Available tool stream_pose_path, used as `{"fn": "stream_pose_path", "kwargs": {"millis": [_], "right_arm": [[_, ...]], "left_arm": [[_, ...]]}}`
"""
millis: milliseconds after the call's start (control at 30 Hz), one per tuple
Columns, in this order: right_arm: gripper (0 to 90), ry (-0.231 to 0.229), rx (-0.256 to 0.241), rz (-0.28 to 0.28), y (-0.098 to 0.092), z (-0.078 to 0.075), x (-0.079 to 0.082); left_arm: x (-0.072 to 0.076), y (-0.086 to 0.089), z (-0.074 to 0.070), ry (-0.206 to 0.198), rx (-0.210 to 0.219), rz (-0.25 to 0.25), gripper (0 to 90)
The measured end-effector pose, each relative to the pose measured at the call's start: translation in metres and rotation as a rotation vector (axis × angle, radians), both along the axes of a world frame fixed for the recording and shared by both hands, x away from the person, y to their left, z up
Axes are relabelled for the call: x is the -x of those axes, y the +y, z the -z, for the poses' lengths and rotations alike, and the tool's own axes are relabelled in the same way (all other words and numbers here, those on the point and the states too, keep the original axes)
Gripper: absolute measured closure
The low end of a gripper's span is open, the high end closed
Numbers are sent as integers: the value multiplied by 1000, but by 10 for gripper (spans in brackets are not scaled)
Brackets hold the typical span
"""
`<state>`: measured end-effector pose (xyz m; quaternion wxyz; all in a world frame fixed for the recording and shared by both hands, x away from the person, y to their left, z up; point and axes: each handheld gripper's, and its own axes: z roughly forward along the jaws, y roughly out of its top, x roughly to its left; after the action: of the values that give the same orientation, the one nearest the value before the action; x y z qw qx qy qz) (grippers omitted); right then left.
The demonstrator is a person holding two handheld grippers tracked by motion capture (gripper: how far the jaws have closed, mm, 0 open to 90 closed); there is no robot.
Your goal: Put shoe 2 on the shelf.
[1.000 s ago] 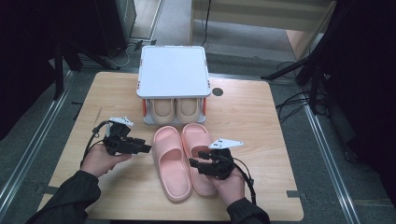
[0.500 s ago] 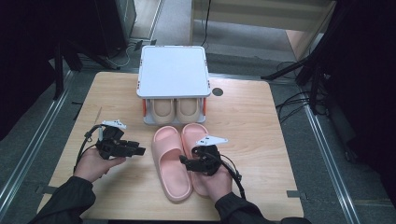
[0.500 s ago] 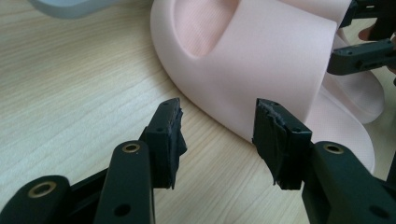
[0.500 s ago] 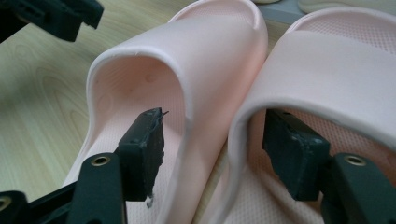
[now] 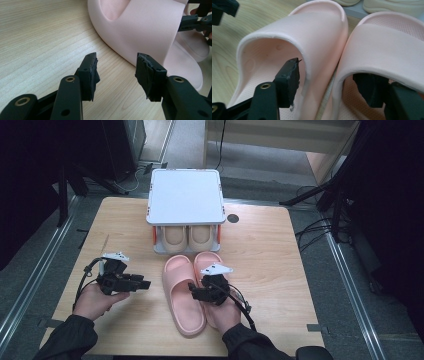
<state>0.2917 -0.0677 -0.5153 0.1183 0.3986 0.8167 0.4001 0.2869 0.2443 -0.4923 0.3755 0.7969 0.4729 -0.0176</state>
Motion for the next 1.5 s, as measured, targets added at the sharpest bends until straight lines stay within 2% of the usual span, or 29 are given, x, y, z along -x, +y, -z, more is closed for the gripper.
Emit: {"fn": "stream_pose_path", "kwargs": {"millis": [100,233,333,533,600,933,1200,1300,1500], "right_arm": [[481,-8,15,-5,0,0,0],[514,-9,38,-28,0,-1,-1],[555,-9,42,-25,-1,-1,-2],[664,15,11,-8,-5,-1,-3],[683,40,-16,3,-8,-1,-5],[731,70,-36,13,-14,-4,-7],[773,80,-34,15,-23,-10,-7],[779,87,-48,1,-26,-13,-5],[779,61,-51,-53,-28,-24,1]], "left_arm": [[1,2,0,1,3,-8,513],[1,3,0,7,3,-10,511],[1,3,0,4,6,-11,511],[1,7,-1,1,14,-25,510],[1,7,-1,5,11,-22,510],[1,12,-2,-2,22,-40,509],[0,12,-3,-6,24,-36,509],[0,12,-4,-8,29,-38,509],[-2,15,-5,-15,34,-46,509]]}}
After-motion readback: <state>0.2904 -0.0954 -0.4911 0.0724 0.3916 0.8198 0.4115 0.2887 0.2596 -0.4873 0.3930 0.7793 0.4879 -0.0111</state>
